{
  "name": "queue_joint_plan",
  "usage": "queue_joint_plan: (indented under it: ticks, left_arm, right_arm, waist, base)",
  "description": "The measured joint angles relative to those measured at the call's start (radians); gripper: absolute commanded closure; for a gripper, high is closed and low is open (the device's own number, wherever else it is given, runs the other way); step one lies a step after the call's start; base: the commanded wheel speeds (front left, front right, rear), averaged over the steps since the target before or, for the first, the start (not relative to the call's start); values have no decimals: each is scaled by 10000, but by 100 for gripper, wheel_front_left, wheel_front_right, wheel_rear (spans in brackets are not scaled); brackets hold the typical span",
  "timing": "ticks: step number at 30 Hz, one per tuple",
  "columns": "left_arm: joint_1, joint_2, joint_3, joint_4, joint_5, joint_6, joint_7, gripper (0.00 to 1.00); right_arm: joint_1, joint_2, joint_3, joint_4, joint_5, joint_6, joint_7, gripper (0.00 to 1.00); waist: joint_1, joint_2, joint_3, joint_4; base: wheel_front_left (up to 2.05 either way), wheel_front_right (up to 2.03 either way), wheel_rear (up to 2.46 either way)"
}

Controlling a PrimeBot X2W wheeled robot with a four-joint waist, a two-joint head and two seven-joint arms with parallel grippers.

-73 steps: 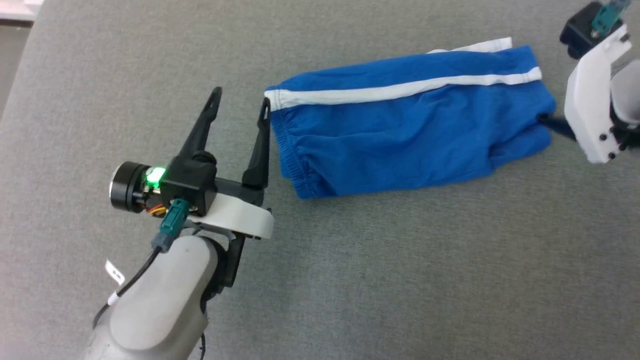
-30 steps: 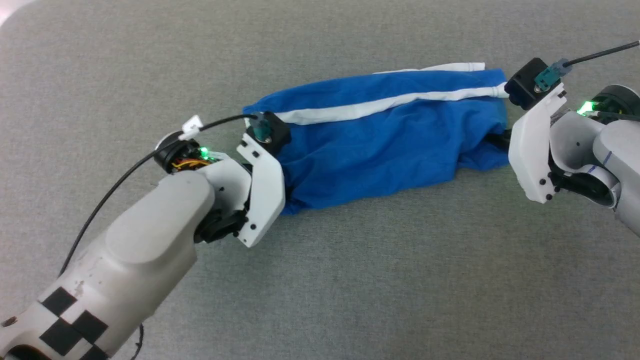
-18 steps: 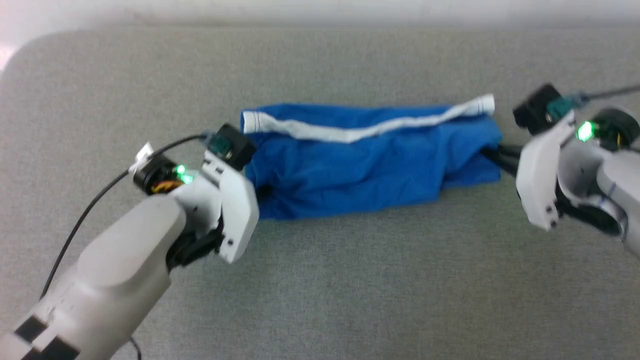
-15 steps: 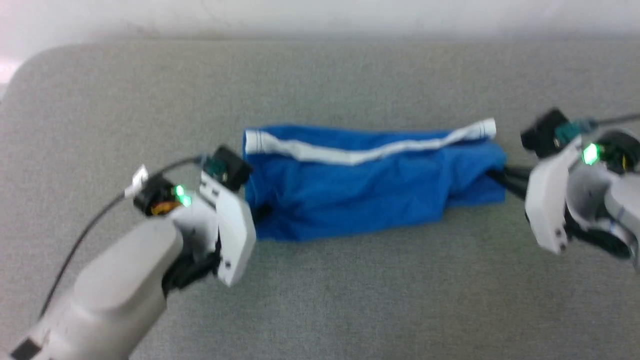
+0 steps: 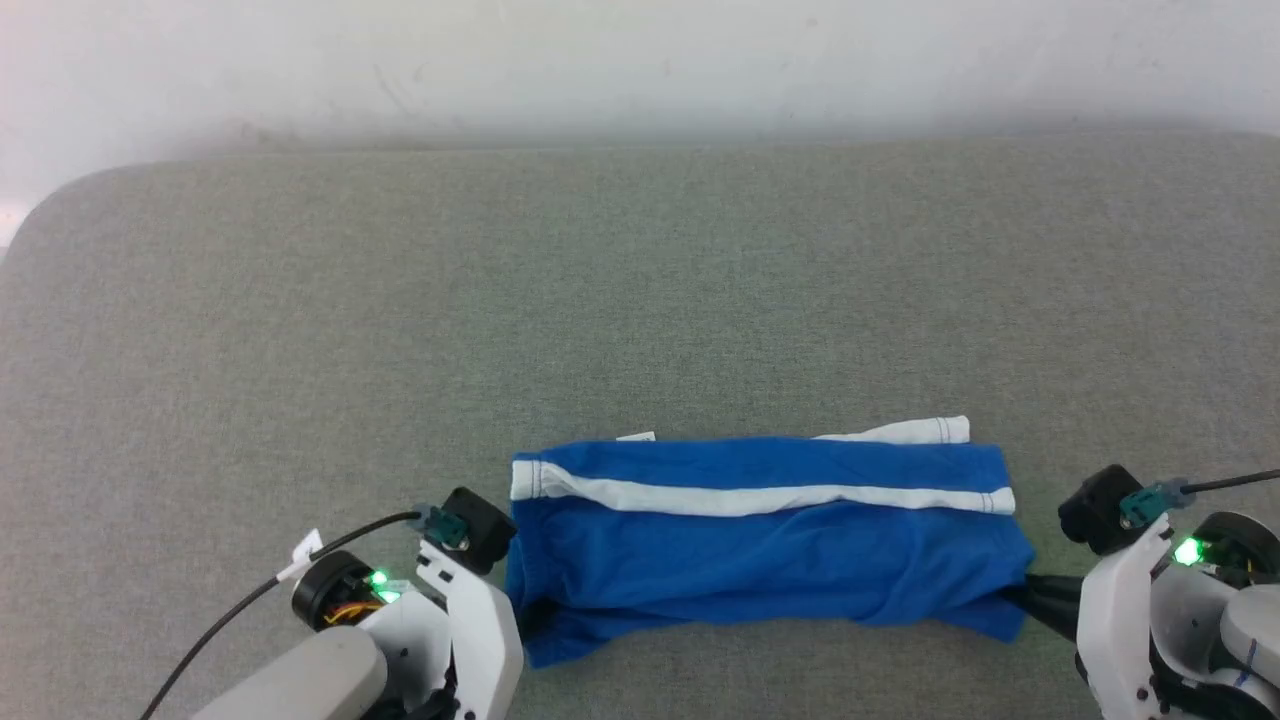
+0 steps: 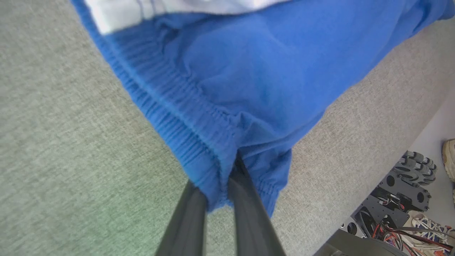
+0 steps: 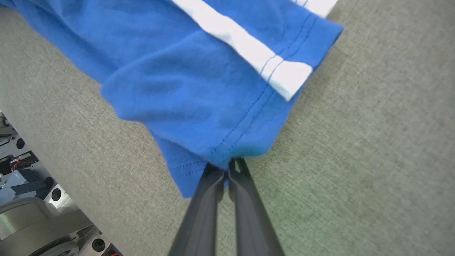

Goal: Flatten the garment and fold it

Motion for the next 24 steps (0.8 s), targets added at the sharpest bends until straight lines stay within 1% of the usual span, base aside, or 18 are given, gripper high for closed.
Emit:
queue_joint_plan:
  ticks: [1,2,5,6,11,15,17,20,21,24]
  left_arm:
    - [7,-6,-6,25,75,63,-128,0]
    - [22,-13,4,59,92,107,-270,0]
    - [225,-13,176,40,253,357,-1028,0]
    - [292,-8,291,-23,405,545,-1432,0]
    - [433,23,1062,-552,1294,1712,-3728,0]
    - [491,-36,1691,-892,1998,2796,-5407,0]
    - [588,-63,1979,-957,2416,3411,-5829,0]
    - [688,-207,2568,-1091,2959,4209,-6075,0]
    - [778,-320,2798,-1218,3104,4435,-6115,0]
    - [1182,-656,3530,-1960,4033,5078,-6126,0]
  right_arm:
    - [69,63,-102,65,-58,0,-6,55]
    - [93,105,-268,127,-113,0,-25,0]
    - [67,-12,-819,33,-435,-2,-27,0]
    - [58,-115,-1020,-109,-548,-2,-19,0]
    - [-21,-846,-2249,-1118,-834,-2,316,0]
    - [-33,-1264,-3122,-1720,-817,-2,1160,0]
    - [-31,-1337,-3381,-1791,-788,-2,1814,0]
    - [-1,-1294,-3599,-1778,-556,-2,2872,0]
    - [20,-1241,-3647,-1743,-510,-2,3173,0]
    - [98,-920,-3753,-1507,-502,-2,3866,0]
  waist:
    - [1,0,-36,-14]
    - [2,0,-81,-25]
    - [1,0,-264,-58]
    - [1,0,-337,-65]
    - [0,0,-674,-44]
    - [1,0,-731,116]
    - [2,0,-710,201]
    - [3,0,-624,300]
    - [3,0,-588,335]
    - [2,0,-453,443]
  base:
    - [0,0,0]
    - [0,0,0]
    - [0,0,0]
    - [0,0,0]
    - [0,0,0]
    - [0,0,0]
    - [0,0,0]
    - [0,0,0]
    - [0,0,0]
    - [0,0,0]
